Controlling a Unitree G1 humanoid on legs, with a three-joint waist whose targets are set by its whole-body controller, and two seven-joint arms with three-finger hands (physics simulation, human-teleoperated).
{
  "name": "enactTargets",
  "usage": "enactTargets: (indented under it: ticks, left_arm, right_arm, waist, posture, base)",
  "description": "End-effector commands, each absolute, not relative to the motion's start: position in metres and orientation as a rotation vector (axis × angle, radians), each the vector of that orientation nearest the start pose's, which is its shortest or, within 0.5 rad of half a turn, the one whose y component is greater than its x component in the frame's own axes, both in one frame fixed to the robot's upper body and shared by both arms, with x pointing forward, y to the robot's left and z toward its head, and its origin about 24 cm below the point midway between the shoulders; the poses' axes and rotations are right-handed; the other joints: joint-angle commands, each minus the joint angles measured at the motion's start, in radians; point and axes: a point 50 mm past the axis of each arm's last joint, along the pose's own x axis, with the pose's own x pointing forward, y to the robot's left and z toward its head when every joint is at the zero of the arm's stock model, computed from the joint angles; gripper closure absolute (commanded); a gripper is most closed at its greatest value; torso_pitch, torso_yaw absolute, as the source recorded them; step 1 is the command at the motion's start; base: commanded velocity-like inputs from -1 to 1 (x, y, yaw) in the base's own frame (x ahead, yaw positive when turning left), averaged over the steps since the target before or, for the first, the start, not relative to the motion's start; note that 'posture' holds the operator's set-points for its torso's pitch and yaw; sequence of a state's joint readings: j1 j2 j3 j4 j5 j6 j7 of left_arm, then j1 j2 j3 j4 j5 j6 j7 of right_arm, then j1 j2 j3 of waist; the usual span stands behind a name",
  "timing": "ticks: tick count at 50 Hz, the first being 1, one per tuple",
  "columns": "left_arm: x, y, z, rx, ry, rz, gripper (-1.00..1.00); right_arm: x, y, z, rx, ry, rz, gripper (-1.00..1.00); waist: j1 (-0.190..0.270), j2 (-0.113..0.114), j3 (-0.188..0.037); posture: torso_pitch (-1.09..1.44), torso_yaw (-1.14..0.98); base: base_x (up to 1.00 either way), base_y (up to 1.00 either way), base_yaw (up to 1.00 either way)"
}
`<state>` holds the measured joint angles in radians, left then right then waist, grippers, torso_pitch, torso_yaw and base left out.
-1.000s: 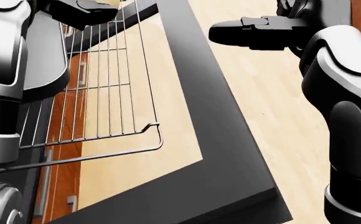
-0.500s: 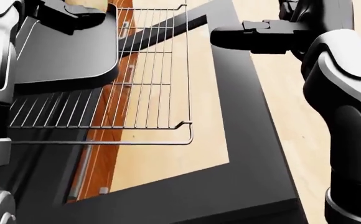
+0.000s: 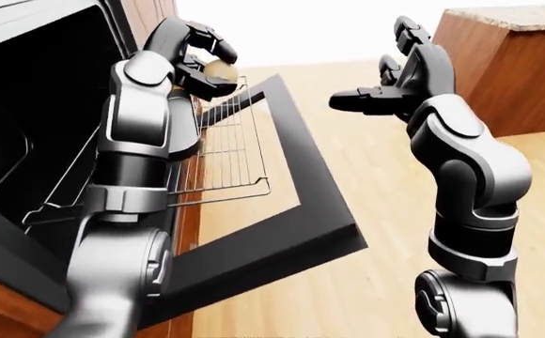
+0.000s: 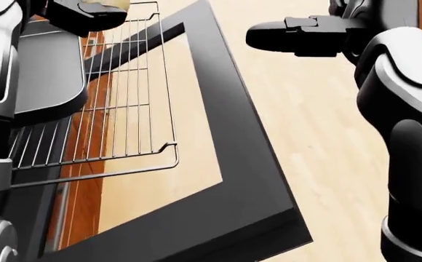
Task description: Place the potato on the rack of the oven.
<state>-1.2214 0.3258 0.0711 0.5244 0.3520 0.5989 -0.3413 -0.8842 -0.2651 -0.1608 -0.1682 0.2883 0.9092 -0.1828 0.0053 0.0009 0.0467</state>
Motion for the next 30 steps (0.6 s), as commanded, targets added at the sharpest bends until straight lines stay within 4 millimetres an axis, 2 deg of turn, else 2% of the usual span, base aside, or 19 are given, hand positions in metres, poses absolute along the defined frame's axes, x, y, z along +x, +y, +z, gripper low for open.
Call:
enactTargets:
  ticks: [1,3,5,6,7,8,10,11,12,14,16,18,19,21,23,25,29,30]
  left_arm:
    - [0.3920,0.1678,0.3219,0.530,-0.148,-0.018,0.40]
    - [0.3916,0.1675,0.3231,0.530,-0.149,-0.017,0.40]
    - [0.3920,0.1669,0.3232,0.530,-0.150,-0.019,0.40]
    - [0.3919,0.1670,0.3231,0.530,-0.150,-0.019,0.41]
    - [0.3920,0.1674,0.3225,0.530,-0.149,-0.018,0.40]
    - [0.3920,0.1680,0.3221,0.531,-0.147,-0.017,0.40]
    - [0.3915,0.1674,0.3234,0.532,-0.148,-0.018,0.40]
    - [0.3916,0.1671,0.3238,0.532,-0.148,-0.018,0.40]
    - [0.3916,0.1662,0.3232,0.533,-0.148,-0.021,0.40]
    - [0.3921,0.1652,0.3234,0.532,-0.148,-0.023,0.40]
    - [0.3931,0.1638,0.3215,0.531,-0.147,-0.025,0.39]
    - [0.3928,0.1632,0.3215,0.531,-0.146,-0.028,0.39]
    - [0.3932,0.1631,0.3212,0.535,-0.145,-0.029,0.39]
    - [0.3932,0.1625,0.3212,0.535,-0.145,-0.030,0.39]
    - [0.3926,0.1620,0.3224,0.535,-0.146,-0.030,0.39]
    - [0.3927,0.1619,0.3237,0.538,-0.147,-0.030,0.39]
    - [0.3931,0.1634,0.3243,0.540,-0.146,-0.028,0.39]
    - [0.3933,0.1640,0.3246,0.541,-0.146,-0.027,0.39]
  right_arm:
    - [0.3325,-0.1554,0.2868,0.024,-0.232,0.000,-1.00]
    - [0.3321,-0.1553,0.2887,0.024,-0.232,0.000,-1.00]
    - [0.3322,-0.1553,0.2882,0.023,-0.232,0.000,-1.00]
    - [0.3321,-0.1551,0.2879,0.024,-0.232,0.001,-1.00]
    - [0.3320,-0.1552,0.2879,0.024,-0.231,0.001,-1.00]
    - [0.3320,-0.1552,0.2881,0.024,-0.232,0.001,-1.00]
    - [0.3323,-0.1552,0.2871,0.025,-0.230,-0.002,-1.00]
    - [0.3326,-0.1554,0.2861,0.026,-0.227,-0.004,-1.00]
    - [0.3325,-0.1560,0.2857,0.029,-0.228,-0.006,-1.00]
    - [0.3308,-0.1572,0.2879,0.038,-0.234,-0.008,-1.00]
    - [0.3306,-0.1582,0.2865,0.041,-0.234,-0.011,-1.00]
    - [0.3300,-0.1576,0.2850,0.040,-0.228,-0.005,-1.00]
    - [0.3303,-0.1566,0.2840,0.036,-0.224,-0.003,-1.00]
    - [0.3311,-0.1562,0.2830,0.042,-0.223,-0.002,-1.00]
    - [0.3309,-0.1562,0.2871,0.041,-0.227,-0.001,-1.00]
    - [0.3308,-0.1558,0.2864,0.041,-0.228,-0.001,-1.00]
    - [0.3309,-0.1572,0.2838,0.049,-0.228,-0.007,-1.00]
    - [0.3309,-0.1578,0.2829,0.050,-0.229,-0.009,-1.00]
  waist:
    - [0.005,-0.001,-0.025]
    - [-0.004,0.028,-0.026]
    - [-0.013,0.086,-0.045]
    - [-0.006,0.044,-0.034]
    - [-0.013,0.067,-0.033]
    - [-0.009,0.066,-0.032]
    - [-0.007,0.051,-0.037]
    - [-0.006,0.038,-0.009]
    - [-0.007,0.031,-0.006]
    - [-0.001,0.002,-0.001]
    - [0.008,-0.052,-0.010]
    - [0.015,-0.038,-0.009]
    - [0.011,-0.033,-0.043]
    - [0.003,-0.056,-0.052]
    - [-0.006,-0.055,-0.063]
    - [-0.008,-0.048,-0.061]
    - [-0.008,-0.015,-0.041]
    - [-0.014,0.017,-0.031]
  posture:
    - [0.00,0.00]
    - [0.00,0.00]
    - [0.00,0.00]
    - [0.00,0.00]
    - [0.00,0.00]
    - [0.00,0.00]
    - [0.00,0.00]
    - [0.00,0.00]
    - [0.00,0.00]
    - [0.00,0.00]
    - [0.00,0.00]
    - [0.00,0.00]
    - [0.00,0.00]
    - [0.00,0.00]
    - [0.00,0.00]
    - [0.00,0.00]
    - [0.00,0.00]
    - [0.00,0.00]
  base:
    - [0.20,0.00,0.00]
    - [0.20,0.00,0.00]
    - [0.20,0.00,0.00]
    - [0.20,0.00,0.00]
    - [0.20,0.00,0.00]
    - [0.20,0.00,0.00]
    - [0.19,0.00,0.00]
    - [0.05,0.00,0.00]
    - [0.00,0.00,0.00]
    - [0.00,0.00,0.00]
    - [0.00,0.00,0.00]
    - [0.00,0.00,0.00]
    - [0.00,0.20,0.00]
    - [0.00,0.29,0.00]
    - [0.00,0.32,0.00]
    - [0.00,0.32,0.00]
    - [0.00,0.26,0.00]
    - [0.00,0.00,0.00]
